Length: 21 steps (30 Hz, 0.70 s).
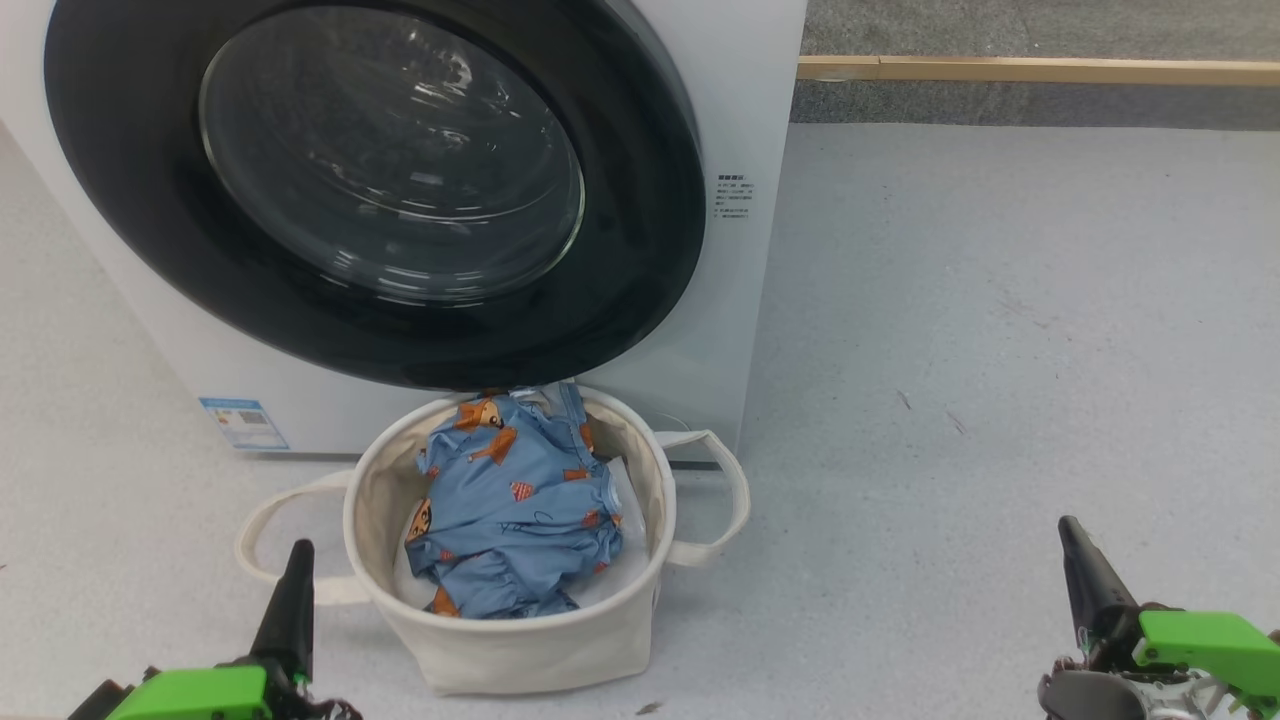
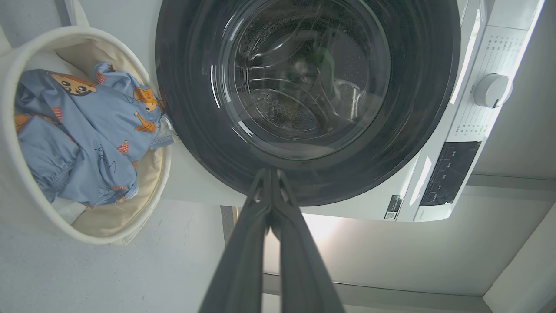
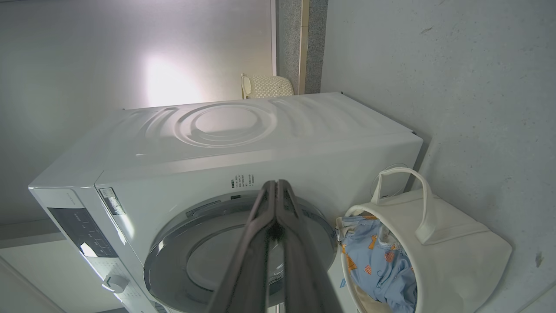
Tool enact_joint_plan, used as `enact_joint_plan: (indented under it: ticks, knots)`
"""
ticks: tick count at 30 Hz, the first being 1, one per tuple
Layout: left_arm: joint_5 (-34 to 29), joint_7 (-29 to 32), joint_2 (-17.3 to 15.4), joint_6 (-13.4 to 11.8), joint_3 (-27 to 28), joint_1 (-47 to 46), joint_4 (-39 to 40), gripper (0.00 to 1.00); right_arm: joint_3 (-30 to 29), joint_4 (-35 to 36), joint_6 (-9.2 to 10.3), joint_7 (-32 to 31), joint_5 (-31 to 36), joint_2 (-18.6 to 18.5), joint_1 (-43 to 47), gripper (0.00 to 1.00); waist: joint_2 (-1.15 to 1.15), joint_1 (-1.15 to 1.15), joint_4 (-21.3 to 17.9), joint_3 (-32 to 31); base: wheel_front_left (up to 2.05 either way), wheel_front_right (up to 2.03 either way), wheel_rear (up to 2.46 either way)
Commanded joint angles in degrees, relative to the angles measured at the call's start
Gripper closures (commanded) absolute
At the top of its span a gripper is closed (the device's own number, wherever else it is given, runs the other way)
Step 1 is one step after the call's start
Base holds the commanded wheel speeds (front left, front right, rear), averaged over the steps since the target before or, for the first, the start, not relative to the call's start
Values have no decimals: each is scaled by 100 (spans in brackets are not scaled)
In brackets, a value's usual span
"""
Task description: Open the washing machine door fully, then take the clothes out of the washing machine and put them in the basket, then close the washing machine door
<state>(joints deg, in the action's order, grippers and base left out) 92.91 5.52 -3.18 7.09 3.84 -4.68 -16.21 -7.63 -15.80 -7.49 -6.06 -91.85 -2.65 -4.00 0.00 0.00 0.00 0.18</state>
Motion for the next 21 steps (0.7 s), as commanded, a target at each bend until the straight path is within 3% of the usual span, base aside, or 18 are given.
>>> enact_joint_plan:
  ticks: [1,21]
  knots:
    - [-19,43,-20,40,201,-145,219,100,105,178,0,-48,-26,-23,-219,100,0,0,0,0,0,0,0]
    - [-34,58,-7,40,220,-146,218,100,107,178,0,-46,-28,-23,-219,100,0,0,0,0,0,0,0]
